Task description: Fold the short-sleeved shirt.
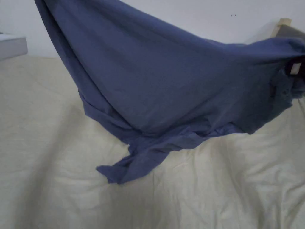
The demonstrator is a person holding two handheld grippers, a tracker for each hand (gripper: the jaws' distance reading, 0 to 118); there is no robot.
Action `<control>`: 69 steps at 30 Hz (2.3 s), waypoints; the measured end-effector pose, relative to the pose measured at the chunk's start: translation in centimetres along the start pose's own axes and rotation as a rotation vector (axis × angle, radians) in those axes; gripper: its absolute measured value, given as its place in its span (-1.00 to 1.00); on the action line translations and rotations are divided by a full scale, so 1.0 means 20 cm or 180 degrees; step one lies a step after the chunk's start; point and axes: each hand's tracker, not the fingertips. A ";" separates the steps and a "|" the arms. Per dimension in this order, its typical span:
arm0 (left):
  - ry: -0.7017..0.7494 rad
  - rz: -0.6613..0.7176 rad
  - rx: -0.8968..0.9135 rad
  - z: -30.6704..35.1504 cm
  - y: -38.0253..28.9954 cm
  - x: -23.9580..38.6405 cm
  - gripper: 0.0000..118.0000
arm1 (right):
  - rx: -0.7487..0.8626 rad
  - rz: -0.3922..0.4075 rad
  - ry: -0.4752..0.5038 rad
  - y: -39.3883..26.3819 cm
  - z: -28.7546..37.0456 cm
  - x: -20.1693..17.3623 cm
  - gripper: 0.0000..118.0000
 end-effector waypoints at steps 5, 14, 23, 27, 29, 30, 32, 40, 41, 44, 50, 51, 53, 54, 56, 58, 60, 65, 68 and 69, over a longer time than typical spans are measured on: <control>0.0075 0.0240 0.0277 0.19 0.21 -0.13 -0.93 | 0.0226 0.0185 0.0026 0.36 0.10 -0.13 -0.86; 0.0523 0.0211 0.0373 0.15 0.32 -0.15 -0.93 | 0.0586 0.0467 -0.0270 0.83 0.03 -0.35 -0.86; 0.0755 0.0185 0.0241 -0.19 0.34 -0.10 -0.93 | 0.0790 0.0650 -0.0938 1.20 -0.33 -0.51 -0.86; 0.0899 0.0183 0.0258 -0.42 0.41 -0.07 -0.93 | 0.0920 0.0621 -0.1069 1.37 -0.50 -0.56 -0.86; 0.0964 0.0160 0.0294 -0.54 0.45 -0.06 -0.93 | 0.1030 0.0633 -0.1170 1.46 -0.59 -0.58 -0.86; 0.1005 0.0124 0.0328 -0.61 0.47 -0.04 -0.93 | 0.1063 0.0659 -0.1208 1.51 -0.64 -0.58 -0.86; 0.1061 0.0089 0.0406 -0.73 0.51 -0.03 -0.93 | 0.1157 0.0642 -0.1298 1.59 -0.73 -0.59 -0.86; 0.1100 0.0070 0.0781 -1.15 0.52 0.00 -0.93 | 0.1497 0.0876 -0.1673 1.74 -1.04 -0.64 -0.86; 0.1092 0.0114 0.0789 -1.18 0.49 0.00 -0.93 | 0.1497 0.0879 -0.1666 1.75 -1.07 -0.63 -0.86; 0.1053 0.0172 0.0665 -1.30 0.38 -0.01 -0.93 | 0.1470 0.0866 -0.1624 1.70 -1.18 -0.61 -0.86; 0.0942 0.0088 0.0230 -1.39 -0.07 -0.01 -0.93 | 0.0956 0.0693 -0.1319 1.34 -1.39 -0.47 -0.86; 0.0905 0.0131 0.0114 -1.39 -0.16 -0.01 -0.93 | 0.0842 0.0661 -0.1236 1.25 -1.42 -0.43 -0.86; 0.0854 0.0117 -0.0101 -1.37 -0.34 0.00 -0.93 | 0.0666 0.0668 -0.1172 1.07 -1.44 -0.38 -0.86; 0.0797 0.0126 -0.0201 -1.34 -0.43 0.01 -0.93 | 0.0555 0.0627 -0.1088 0.99 -1.45 -0.35 -0.86; 0.0773 0.0147 -0.0410 -1.28 -0.60 0.01 -0.93 | 0.0365 0.0595 -0.0970 0.80 -1.44 -0.30 -0.86; 0.0717 0.0232 -0.0527 -1.17 -0.77 0.00 -0.93 | 0.0219 0.0594 -0.0855 0.59 -1.40 -0.25 -0.86; 0.0689 0.0268 -0.0639 -1.05 -0.93 -0.01 -0.93 | 0.0045 0.0466 -0.0770 0.38 -1.35 -0.19 -0.86; 0.0551 0.0337 -0.0973 -0.72 -1.33 0.00 -0.93 | -0.0451 0.0285 -0.0684 -0.21 -1.19 -0.10 -0.86; 0.0514 0.0320 -0.1230 -0.52 -1.58 0.02 -0.93 | -0.0783 0.0258 -0.0662 -0.58 -1.07 -0.05 -0.86; 0.0509 0.0340 -0.1296 -0.45 -1.66 0.02 -0.93 | -0.0854 0.0276 -0.0667 -0.69 -1.04 -0.03 -0.86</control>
